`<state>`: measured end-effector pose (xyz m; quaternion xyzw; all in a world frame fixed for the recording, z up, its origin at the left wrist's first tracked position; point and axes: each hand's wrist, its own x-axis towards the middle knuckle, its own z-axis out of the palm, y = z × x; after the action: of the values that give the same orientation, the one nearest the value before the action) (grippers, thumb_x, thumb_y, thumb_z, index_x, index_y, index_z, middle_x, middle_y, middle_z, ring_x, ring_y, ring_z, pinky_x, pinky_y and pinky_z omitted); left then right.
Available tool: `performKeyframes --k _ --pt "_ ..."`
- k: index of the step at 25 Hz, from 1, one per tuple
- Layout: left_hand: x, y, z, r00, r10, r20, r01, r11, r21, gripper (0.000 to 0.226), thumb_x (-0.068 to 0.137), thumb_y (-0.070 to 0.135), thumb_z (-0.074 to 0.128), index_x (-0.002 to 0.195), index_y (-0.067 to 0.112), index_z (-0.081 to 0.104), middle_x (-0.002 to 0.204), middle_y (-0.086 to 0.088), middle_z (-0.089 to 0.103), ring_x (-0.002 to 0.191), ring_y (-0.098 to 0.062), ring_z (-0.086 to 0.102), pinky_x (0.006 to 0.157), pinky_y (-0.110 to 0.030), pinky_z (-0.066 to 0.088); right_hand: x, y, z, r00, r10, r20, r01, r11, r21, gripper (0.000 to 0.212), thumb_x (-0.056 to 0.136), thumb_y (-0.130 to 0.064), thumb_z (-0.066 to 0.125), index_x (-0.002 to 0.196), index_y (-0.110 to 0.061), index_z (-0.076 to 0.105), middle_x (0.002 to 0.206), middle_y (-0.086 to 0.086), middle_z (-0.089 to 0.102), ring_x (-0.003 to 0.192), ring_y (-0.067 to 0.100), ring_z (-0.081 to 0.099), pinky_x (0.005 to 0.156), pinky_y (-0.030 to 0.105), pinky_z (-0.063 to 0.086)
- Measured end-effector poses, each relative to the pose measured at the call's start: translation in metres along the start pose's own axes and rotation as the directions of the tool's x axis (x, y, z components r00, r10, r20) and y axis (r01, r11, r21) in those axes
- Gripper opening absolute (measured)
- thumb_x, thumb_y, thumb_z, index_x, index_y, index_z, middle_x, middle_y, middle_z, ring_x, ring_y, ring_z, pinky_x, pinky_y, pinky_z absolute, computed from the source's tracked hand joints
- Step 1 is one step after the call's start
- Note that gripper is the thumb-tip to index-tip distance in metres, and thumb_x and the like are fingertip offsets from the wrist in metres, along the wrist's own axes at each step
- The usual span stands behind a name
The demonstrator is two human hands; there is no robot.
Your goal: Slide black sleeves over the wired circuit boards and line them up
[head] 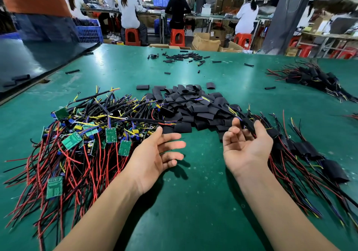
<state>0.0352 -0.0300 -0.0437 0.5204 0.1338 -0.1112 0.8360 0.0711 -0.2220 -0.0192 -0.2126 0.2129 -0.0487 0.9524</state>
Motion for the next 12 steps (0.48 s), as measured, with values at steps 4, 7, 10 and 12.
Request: performKeyframes --k 4,7,10,12 --pt "-0.0008 -0.0003 0.0016 1.0 -0.002 -0.01 0.002 1.0 0.007 0.049 0.104 0.044 0.035 0.107 0.007 0.067 0.081 -0.006 0.074 0.051 -0.014 0.062 0.054 -0.024 0.048 0.0043 -0.0038 -0.0035 0.997 0.011 -0.073 -0.009 0.999 0.032 0.039 0.104 -0.042 0.04 0.076 -0.016 0.048 0.077 0.01 0.069 0.039 0.015 0.045 0.043 0.015 0.036" --pt "-0.0011 -0.0005 0.0013 1.0 0.001 -0.018 -0.001 1.0 0.01 0.047 0.104 0.043 0.036 0.106 0.007 0.067 0.08 -0.005 0.074 0.05 -0.015 0.062 0.053 -0.024 0.049 0.0028 -0.0033 -0.0033 0.997 -0.014 -0.079 0.016 0.999 0.032 0.042 0.104 -0.045 0.036 0.08 -0.015 0.052 0.083 0.01 0.07 0.041 0.015 0.043 0.044 0.016 0.034" --pt "-0.0012 -0.0011 0.0016 1.0 0.004 -0.023 -0.004 1.0 0.007 0.046 0.104 0.042 0.037 0.106 0.007 0.066 0.08 -0.006 0.074 0.05 -0.015 0.062 0.053 -0.024 0.049 0.001 -0.0053 -0.0011 0.995 -0.064 -0.076 0.064 0.998 -0.004 0.047 0.101 -0.055 0.039 0.085 -0.014 0.056 0.085 0.01 0.071 0.042 0.015 0.044 0.045 0.018 0.034" --pt "-0.0013 -0.0013 0.0011 1.0 0.008 -0.023 -0.008 1.0 0.004 0.046 0.104 0.042 0.038 0.105 0.007 0.066 0.079 -0.006 0.073 0.05 -0.015 0.061 0.054 -0.025 0.048 0.0007 -0.0044 -0.002 0.995 -0.068 -0.076 0.065 0.997 -0.036 0.052 0.101 -0.058 0.036 0.088 -0.013 0.06 0.086 0.008 0.073 0.041 0.014 0.043 0.044 0.017 0.034"
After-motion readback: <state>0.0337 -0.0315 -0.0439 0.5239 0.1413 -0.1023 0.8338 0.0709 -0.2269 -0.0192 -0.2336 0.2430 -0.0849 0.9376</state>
